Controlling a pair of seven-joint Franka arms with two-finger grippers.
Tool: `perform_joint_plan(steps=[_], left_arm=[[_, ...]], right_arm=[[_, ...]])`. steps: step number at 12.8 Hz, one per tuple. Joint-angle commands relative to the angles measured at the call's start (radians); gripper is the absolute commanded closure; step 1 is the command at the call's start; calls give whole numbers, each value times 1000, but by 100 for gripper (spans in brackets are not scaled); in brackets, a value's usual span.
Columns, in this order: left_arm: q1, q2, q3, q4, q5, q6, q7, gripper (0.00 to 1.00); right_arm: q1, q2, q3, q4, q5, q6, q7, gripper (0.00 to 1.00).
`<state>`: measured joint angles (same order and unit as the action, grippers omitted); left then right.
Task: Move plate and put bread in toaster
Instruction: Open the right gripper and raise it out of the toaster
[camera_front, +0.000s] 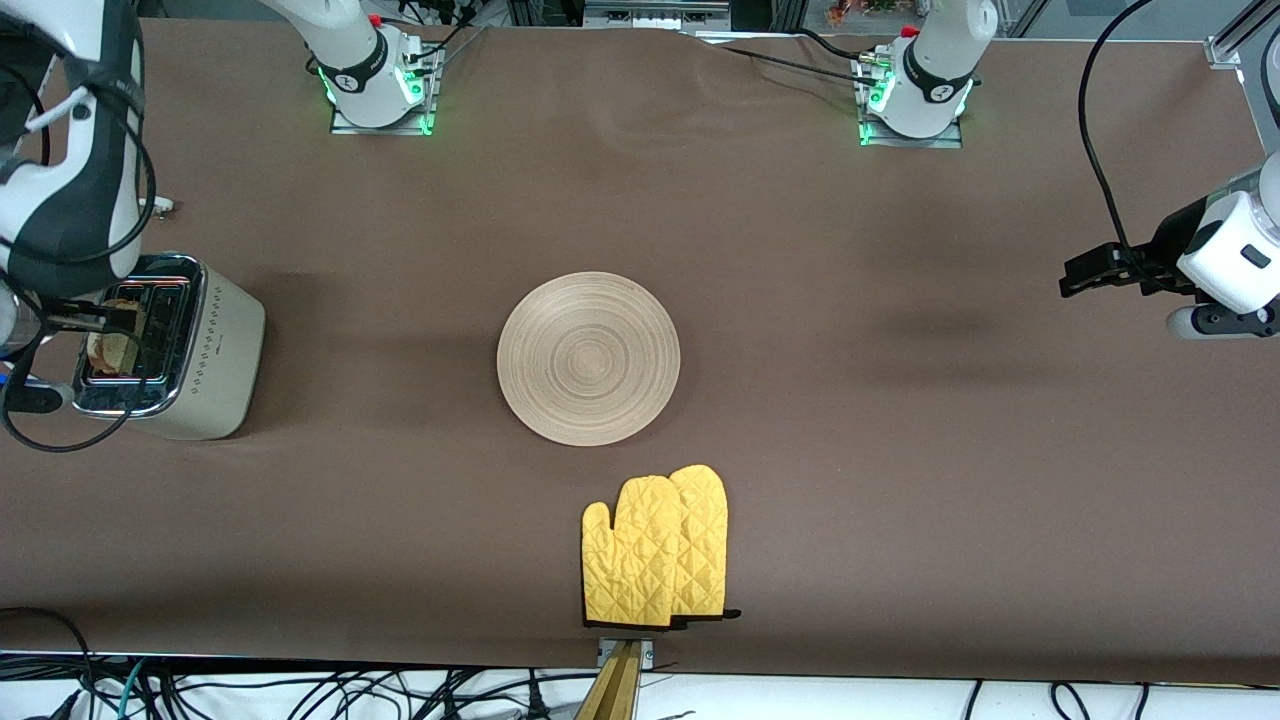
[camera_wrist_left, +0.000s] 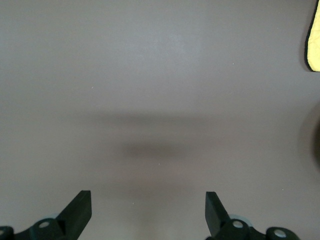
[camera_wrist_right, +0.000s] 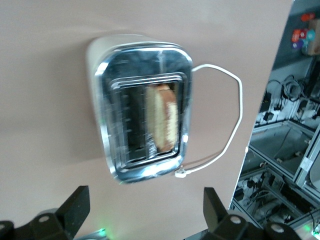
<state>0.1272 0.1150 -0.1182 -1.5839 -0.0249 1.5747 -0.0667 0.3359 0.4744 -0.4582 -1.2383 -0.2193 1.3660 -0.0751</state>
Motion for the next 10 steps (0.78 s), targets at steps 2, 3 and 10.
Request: perform_joint_plan(steps=[2,3,10], left_arm=[[5,-3,-4,9,-1,-13,-8,0],[5,-3,-4,8,-1,-13,-8,0],[3,-3,-3,8,-1,-13,-8,0]], right_arm=[[43,-36,9,45,168,-51,-15,0],[52,-36,6,45,196,-53,-15,0],[-67,-169,224,-77,265,-7,-5,0]])
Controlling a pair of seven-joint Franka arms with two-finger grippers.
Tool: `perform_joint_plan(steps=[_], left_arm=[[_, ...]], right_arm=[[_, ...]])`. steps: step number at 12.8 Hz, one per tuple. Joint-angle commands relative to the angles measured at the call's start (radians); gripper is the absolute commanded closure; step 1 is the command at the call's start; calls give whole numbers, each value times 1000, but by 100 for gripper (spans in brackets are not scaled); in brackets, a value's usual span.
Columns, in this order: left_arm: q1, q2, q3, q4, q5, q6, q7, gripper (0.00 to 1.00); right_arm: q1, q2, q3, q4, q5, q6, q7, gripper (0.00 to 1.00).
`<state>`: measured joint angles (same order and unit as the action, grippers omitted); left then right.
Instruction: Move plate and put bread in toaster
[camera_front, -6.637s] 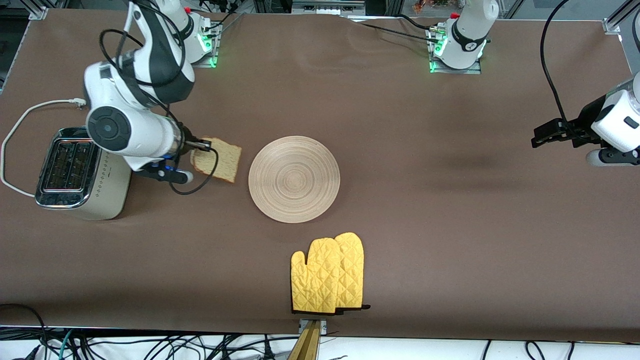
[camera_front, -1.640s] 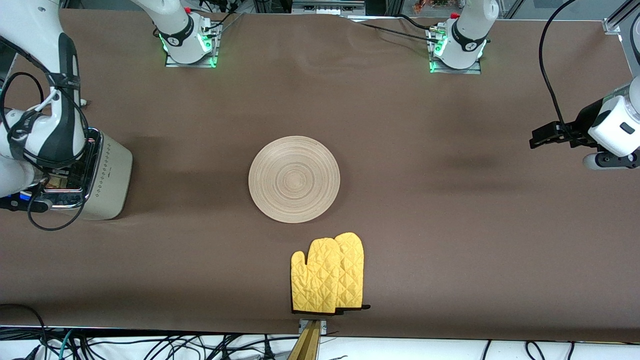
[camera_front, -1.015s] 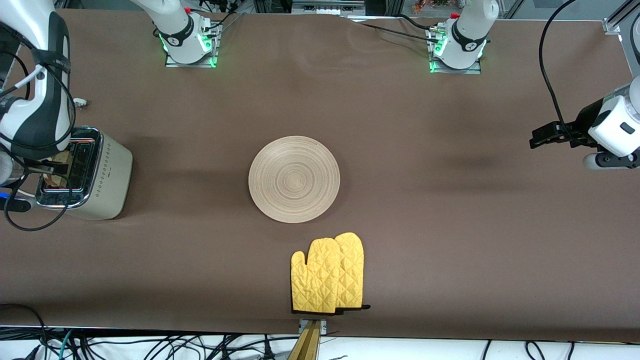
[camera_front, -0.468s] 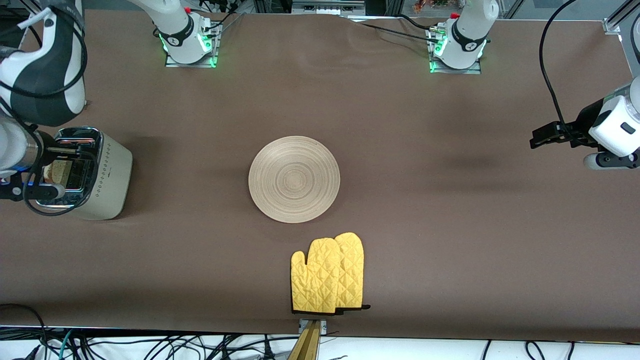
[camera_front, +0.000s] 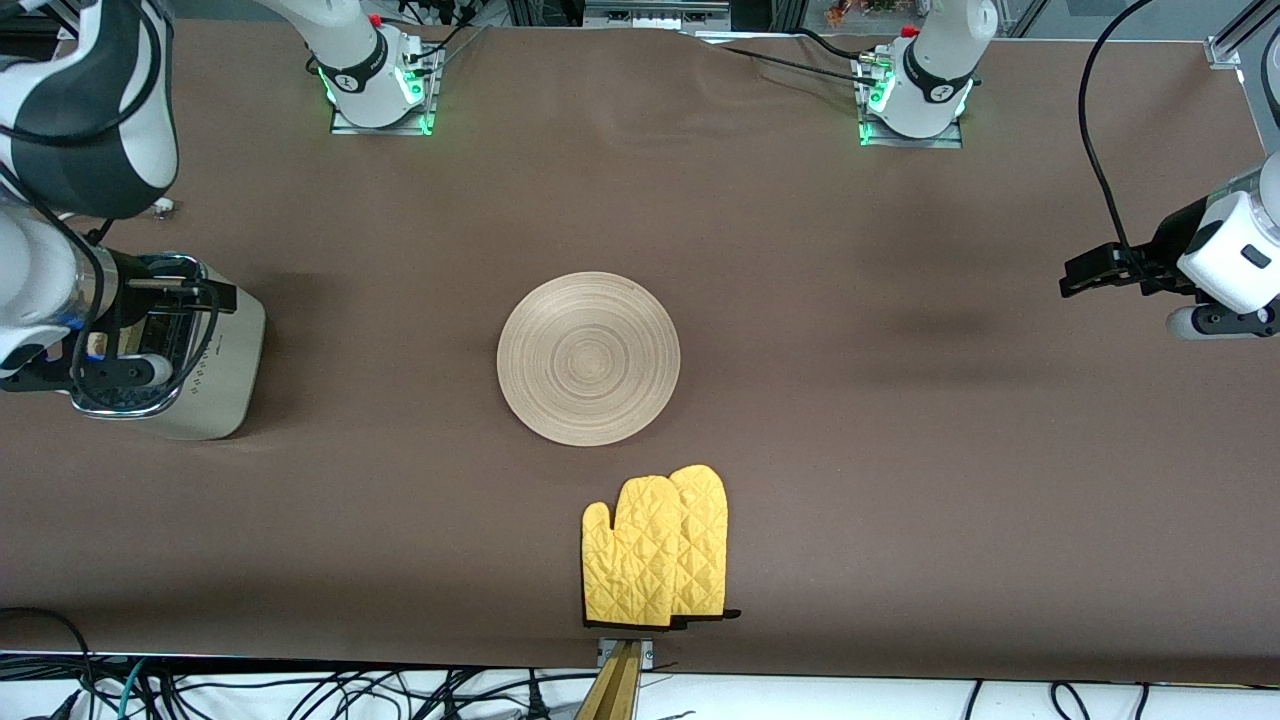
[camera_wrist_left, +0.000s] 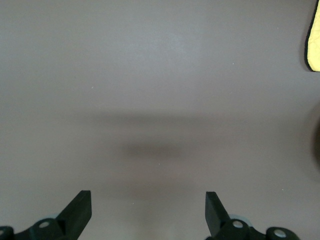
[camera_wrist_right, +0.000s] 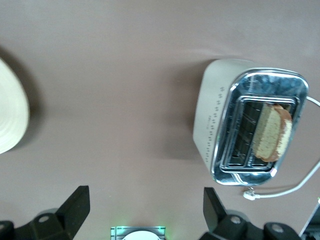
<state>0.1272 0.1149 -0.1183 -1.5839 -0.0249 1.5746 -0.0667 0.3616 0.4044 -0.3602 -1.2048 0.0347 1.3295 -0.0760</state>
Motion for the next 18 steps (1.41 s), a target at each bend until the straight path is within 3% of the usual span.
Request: perform_joint_plan(steps=[1,4,6,9,11,13,16,18], left_arm=[[3,-3,-4,8,-1,-13,-8,0],[3,-3,-3,8,-1,-13,-10,0],[3,-3,-3,8,-1,-13,-10,0],[3,-3,-4,8,-1,-13,-10,0],[5,-3,-3,8,-1,-13,-10,0],[3,-3,-3,8,-1,-13,-10,0],[3,-3,-3,8,-1,-13,-10,0],[5,-3,-3,8,-1,-13,-8,0]], right_arm=[[-119,-143,168,-171,7,89,-7,0],[-220,-235,283,-266,4,177,-8,0],[-282,-280,313,-285,2,197,-7,0],[-329,-346,317,-320,-2,192,-10,0],[-342,-386,319,-355,-54,203,-16,0],[-340,-391,325,-357,-128,200,-19,0],[-339,-386,326,-354,-122,189,-2,0],[-333,-342,329,-288,-121,188,-11,0]])
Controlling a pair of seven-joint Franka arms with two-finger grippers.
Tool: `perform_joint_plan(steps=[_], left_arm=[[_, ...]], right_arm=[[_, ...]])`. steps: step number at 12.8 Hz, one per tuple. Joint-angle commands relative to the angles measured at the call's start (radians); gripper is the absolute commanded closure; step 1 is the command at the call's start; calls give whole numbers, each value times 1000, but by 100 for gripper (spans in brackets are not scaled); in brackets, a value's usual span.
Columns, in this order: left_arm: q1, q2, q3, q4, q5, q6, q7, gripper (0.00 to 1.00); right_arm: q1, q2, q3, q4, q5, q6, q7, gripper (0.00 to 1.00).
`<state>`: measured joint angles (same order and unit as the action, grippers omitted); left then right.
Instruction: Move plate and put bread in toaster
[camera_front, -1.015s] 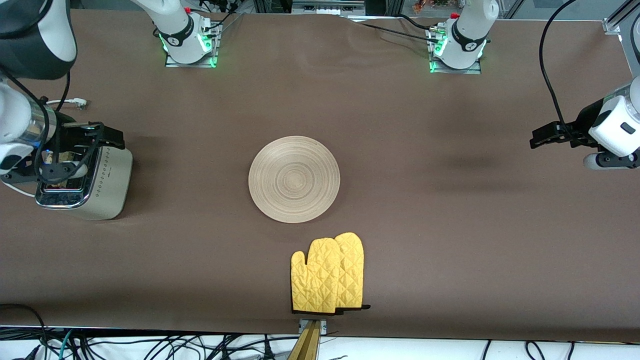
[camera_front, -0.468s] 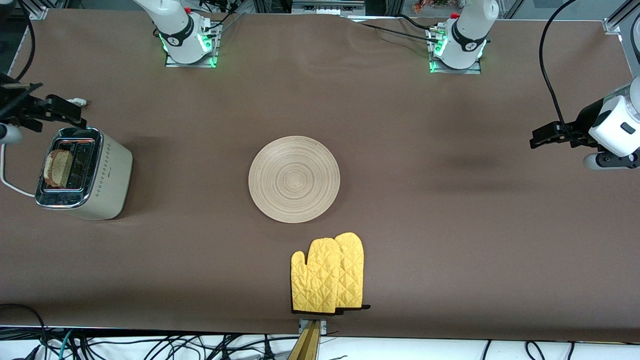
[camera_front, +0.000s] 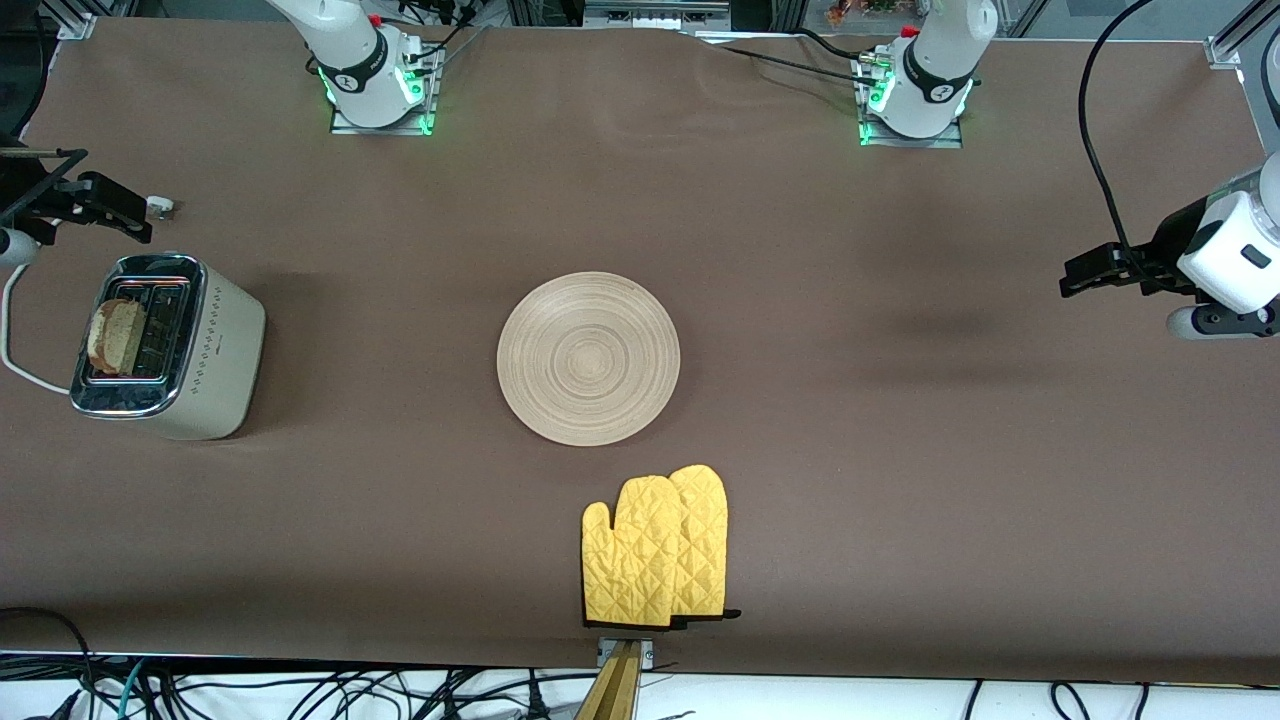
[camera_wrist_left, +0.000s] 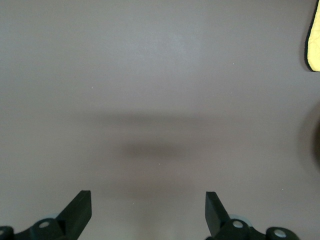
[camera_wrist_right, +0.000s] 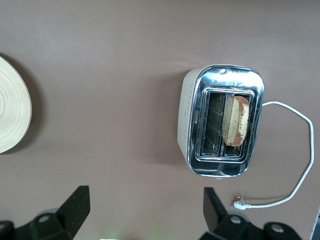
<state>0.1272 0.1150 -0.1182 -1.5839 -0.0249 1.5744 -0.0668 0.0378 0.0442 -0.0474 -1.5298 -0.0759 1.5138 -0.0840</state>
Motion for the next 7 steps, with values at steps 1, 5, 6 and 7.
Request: perform_joint_plan(steps=[1,5,6,7], left_arm=[[3,-3,-3,9,-1,-13,-8,0],[5,-24,-1,1,0,-13,-8,0],[5,-40,-3,-2,19,-13,-8,0],[3,-55,-4,-2,57,-13,-7,0]], right_arm=[[-10,25,15,42,-4,3,-5,0],[-13,28,14,40,7,3,-6,0],[-15,34,14,40,7,3,-8,0],[-15,34,14,40,8,3,-8,0]])
